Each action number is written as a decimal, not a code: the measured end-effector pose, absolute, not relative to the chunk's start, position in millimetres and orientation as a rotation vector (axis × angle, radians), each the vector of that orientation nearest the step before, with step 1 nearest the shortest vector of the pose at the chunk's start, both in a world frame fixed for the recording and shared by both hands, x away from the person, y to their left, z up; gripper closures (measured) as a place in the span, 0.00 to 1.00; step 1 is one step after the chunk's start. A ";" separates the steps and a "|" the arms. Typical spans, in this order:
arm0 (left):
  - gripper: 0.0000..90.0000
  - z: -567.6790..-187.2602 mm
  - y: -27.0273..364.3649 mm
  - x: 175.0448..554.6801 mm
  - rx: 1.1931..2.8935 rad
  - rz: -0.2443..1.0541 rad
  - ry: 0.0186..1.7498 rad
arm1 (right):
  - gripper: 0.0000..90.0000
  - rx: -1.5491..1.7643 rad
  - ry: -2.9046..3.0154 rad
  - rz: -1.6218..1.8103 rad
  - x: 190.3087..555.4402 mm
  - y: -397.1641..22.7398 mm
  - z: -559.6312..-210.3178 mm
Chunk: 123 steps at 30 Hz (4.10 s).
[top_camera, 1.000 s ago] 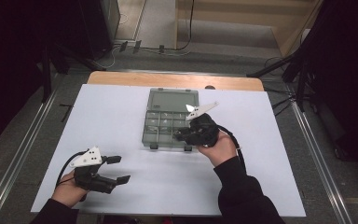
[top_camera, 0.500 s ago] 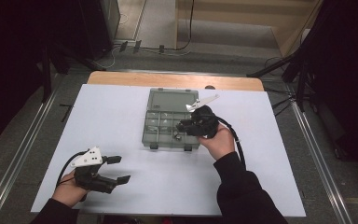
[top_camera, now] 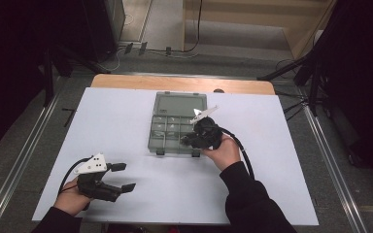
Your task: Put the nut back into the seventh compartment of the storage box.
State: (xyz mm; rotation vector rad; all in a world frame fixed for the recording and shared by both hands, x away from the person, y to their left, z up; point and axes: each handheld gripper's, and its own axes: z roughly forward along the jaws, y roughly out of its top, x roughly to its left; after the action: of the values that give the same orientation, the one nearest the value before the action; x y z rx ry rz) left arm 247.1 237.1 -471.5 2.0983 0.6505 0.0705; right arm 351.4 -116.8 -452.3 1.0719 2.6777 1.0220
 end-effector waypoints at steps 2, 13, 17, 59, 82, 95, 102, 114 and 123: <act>0.22 -471.4 236.9 246.6 2.098 0.073 0.647 | 0.79 1.079 2.680 1.014 352.2 -116.5 -454.1; 0.22 -470.8 236.5 245.9 2.097 0.069 0.644 | 0.31 1.079 2.591 1.209 350.5 -124.6 -448.2; 0.22 -470.9 237.5 245.7 2.096 0.073 0.647 | 0.26 1.053 2.602 1.240 348.4 -124.9 -445.9; 0.22 -468.2 241.3 244.6 2.075 0.089 0.642 | 0.25 0.931 2.636 1.306 265.6 -180.0 -455.1; 0.22 -467.7 241.2 244.2 2.069 0.093 0.641 | 0.22 0.977 2.540 1.322 230.5 -239.2 -467.0; 0.22 -468.2 240.4 243.6 2.070 0.093 0.643 | 0.22 1.027 2.518 1.323 234.5 -249.6 -473.0; 0.22 -468.1 240.5 243.8 2.070 0.094 0.643 | 0.23 1.030 2.524 1.311 235.1 -249.0 -473.6; 0.22 -468.0 240.6 243.7 2.071 0.093 0.640 | 0.23 1.021 2.540 1.303 235.9 -247.5 -474.8; 0.22 -467.9 240.7 243.7 2.072 0.093 0.638 | 0.23 1.016 2.553 1.288 236.4 -246.8 -475.9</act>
State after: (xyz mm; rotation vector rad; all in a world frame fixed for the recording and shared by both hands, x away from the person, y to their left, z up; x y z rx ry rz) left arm 243.7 240.7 -467.9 2.0724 0.6384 0.0925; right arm 236.4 -246.8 -475.9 1.0160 2.5529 1.2882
